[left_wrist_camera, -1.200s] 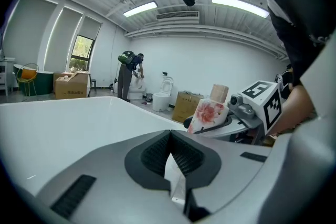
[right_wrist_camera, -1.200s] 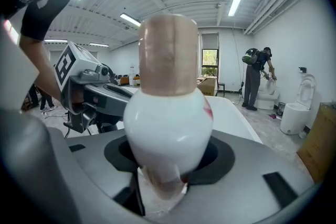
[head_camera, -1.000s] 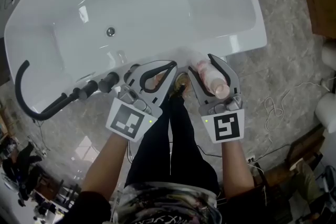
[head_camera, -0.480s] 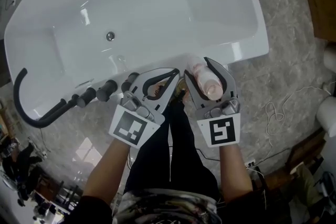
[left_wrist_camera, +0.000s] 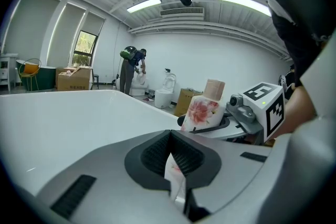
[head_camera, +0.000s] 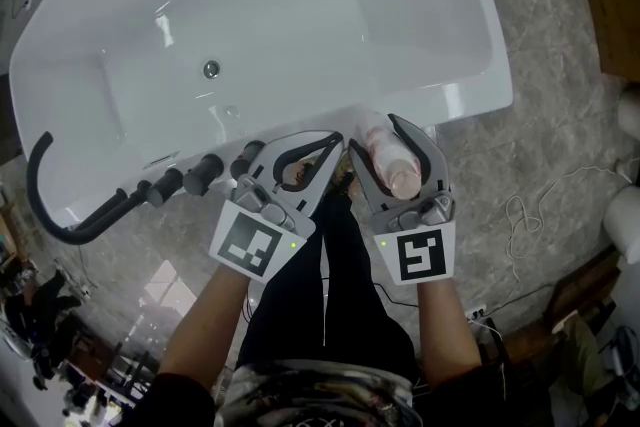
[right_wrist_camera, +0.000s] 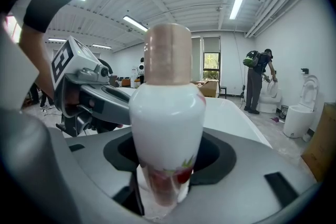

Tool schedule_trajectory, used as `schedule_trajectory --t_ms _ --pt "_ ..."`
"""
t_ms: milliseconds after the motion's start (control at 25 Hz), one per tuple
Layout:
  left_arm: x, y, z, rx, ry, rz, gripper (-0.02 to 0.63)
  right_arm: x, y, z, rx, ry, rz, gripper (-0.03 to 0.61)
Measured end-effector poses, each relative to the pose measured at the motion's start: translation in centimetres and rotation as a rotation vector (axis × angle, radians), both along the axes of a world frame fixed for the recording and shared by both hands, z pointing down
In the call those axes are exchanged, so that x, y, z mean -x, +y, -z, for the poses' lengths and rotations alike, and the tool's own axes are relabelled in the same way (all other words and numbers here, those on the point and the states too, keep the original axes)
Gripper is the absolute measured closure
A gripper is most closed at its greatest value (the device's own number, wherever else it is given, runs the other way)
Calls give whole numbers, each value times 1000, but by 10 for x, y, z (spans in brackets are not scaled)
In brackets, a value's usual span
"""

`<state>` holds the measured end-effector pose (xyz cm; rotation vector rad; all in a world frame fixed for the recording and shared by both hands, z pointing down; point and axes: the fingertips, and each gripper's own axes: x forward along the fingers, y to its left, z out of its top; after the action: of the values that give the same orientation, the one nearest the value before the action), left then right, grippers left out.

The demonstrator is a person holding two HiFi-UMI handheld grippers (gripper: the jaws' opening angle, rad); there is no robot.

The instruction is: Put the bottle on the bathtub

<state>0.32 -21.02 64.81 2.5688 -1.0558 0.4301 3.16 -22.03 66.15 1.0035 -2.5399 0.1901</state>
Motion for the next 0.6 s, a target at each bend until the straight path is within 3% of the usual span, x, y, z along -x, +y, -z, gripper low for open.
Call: schedule_trajectory --t_ms 160,600 --pt "-1 3 -2 1 -4 -5 603 -2 -1 1 -10 -3 -10 304" --pt "-2 10 13 -14 -2 -7 603 -19 16 8 -25 69 14 267"
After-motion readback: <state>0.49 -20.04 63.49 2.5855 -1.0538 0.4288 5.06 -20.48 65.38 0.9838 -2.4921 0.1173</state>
